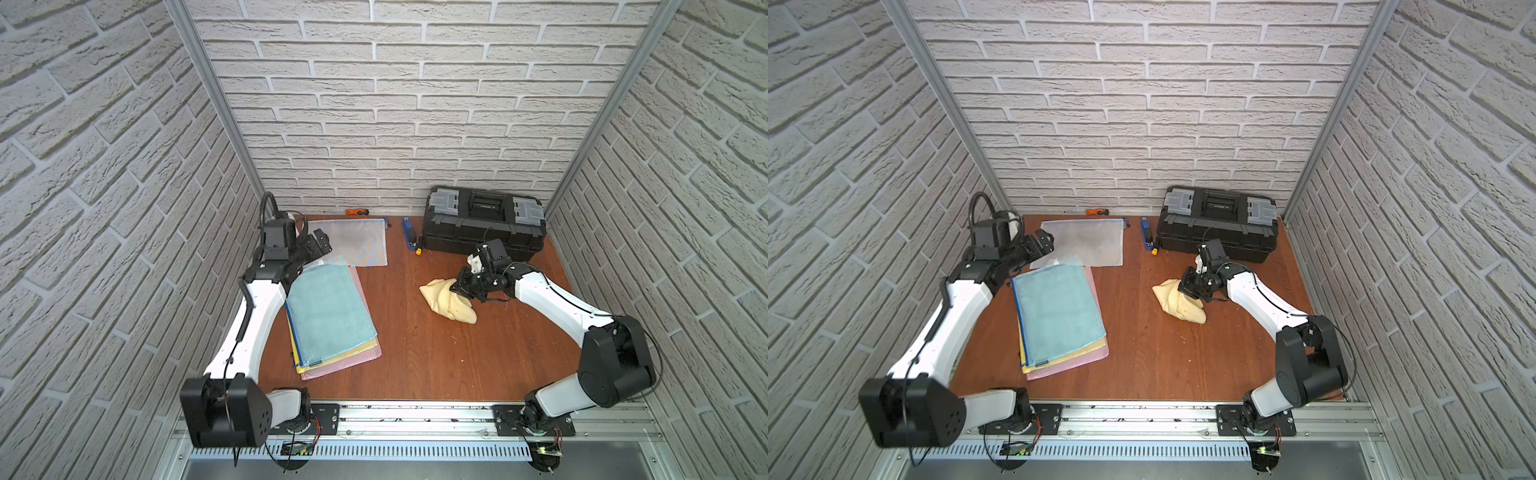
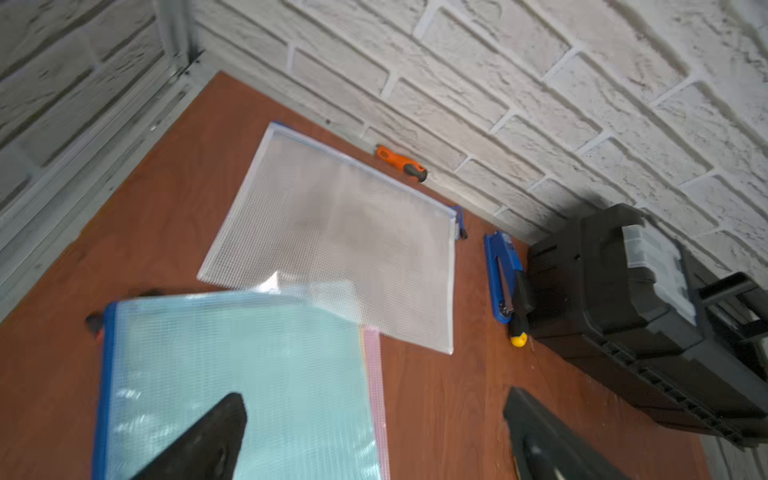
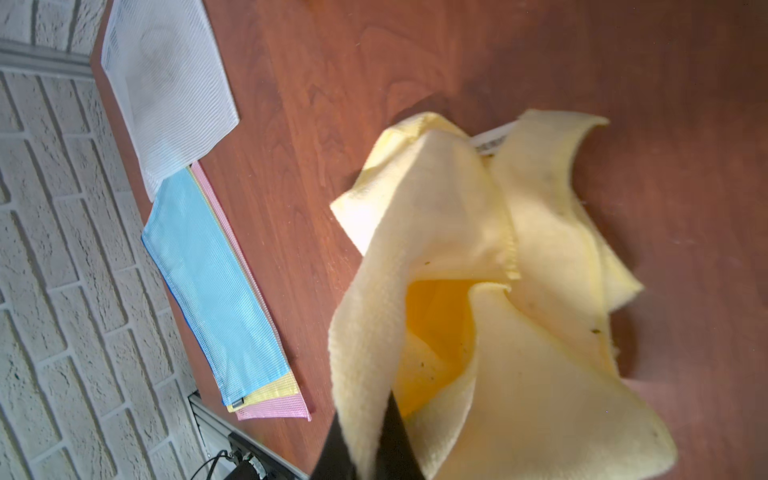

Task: Wipe the document bag
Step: Place the document bag at the center of the board, then pick up the document bag.

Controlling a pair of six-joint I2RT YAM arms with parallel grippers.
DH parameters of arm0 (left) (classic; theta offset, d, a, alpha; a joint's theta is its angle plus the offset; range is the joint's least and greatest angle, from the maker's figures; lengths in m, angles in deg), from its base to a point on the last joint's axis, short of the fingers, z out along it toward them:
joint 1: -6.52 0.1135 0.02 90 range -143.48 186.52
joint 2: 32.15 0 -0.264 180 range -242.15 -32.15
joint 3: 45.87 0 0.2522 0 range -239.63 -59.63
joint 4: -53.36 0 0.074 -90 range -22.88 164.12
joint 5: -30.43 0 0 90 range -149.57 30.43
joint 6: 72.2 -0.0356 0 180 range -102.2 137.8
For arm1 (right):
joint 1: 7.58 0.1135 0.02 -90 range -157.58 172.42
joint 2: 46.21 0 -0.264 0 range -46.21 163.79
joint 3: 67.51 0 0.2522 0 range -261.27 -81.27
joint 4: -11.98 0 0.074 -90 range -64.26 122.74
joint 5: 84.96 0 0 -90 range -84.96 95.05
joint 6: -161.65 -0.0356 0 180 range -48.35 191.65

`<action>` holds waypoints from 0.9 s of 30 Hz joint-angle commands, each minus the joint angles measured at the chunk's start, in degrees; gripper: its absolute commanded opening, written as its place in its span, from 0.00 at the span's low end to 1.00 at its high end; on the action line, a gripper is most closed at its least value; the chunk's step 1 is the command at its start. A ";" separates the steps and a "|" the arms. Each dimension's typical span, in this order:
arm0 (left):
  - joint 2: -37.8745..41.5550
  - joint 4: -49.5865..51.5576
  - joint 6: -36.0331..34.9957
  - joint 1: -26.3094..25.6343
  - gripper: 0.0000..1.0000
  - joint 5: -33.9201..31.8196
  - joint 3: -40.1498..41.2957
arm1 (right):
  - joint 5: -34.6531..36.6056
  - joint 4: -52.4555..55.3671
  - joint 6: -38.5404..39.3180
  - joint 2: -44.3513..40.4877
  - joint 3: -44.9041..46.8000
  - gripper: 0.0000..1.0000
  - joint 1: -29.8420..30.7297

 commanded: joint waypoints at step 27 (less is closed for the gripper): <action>12.12 31.02 19.25 0.63 0.98 -11.56 21.14 | -7.24 -9.87 2.67 13.65 -12.60 0.02 7.77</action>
